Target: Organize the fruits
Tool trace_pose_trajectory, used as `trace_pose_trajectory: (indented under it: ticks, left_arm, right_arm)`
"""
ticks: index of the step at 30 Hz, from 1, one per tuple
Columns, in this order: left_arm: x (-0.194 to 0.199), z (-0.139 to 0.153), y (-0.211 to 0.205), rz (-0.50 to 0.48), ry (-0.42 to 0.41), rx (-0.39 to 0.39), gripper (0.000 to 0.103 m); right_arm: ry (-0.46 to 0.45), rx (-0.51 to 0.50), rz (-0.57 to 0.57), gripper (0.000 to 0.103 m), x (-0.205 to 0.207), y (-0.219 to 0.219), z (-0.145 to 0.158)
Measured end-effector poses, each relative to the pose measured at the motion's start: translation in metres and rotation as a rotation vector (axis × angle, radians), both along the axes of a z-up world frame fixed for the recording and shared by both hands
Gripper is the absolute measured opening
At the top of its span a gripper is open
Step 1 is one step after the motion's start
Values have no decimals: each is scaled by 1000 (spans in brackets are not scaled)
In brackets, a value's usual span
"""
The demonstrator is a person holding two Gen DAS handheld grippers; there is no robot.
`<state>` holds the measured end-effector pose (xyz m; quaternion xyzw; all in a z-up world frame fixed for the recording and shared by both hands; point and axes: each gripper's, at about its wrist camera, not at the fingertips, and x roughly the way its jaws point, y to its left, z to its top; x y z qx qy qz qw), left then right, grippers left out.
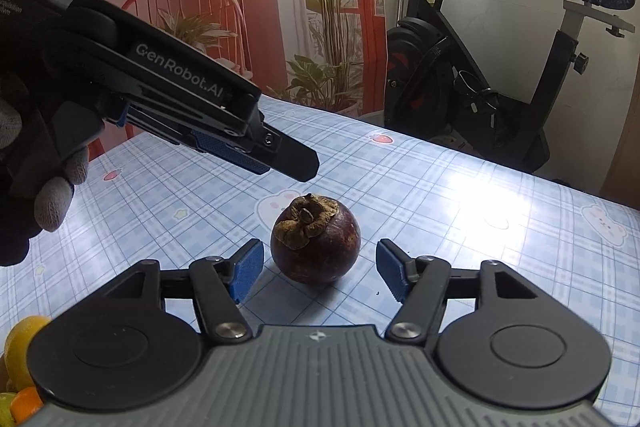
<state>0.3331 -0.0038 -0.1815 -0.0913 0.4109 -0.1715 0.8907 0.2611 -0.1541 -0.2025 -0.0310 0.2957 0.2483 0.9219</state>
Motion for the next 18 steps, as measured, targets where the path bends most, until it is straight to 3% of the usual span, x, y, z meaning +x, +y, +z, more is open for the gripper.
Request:
trace_pose_trajectory:
  ticks: [10,18]
  left_arm:
    - [10,-11,-4,-12,30,4,50]
    - [19,-20,4,11,110,-72,50]
  right_arm:
    - [32,-7,29,65,14,2,-9]
    - [61,14,29,65,23,3,-12]
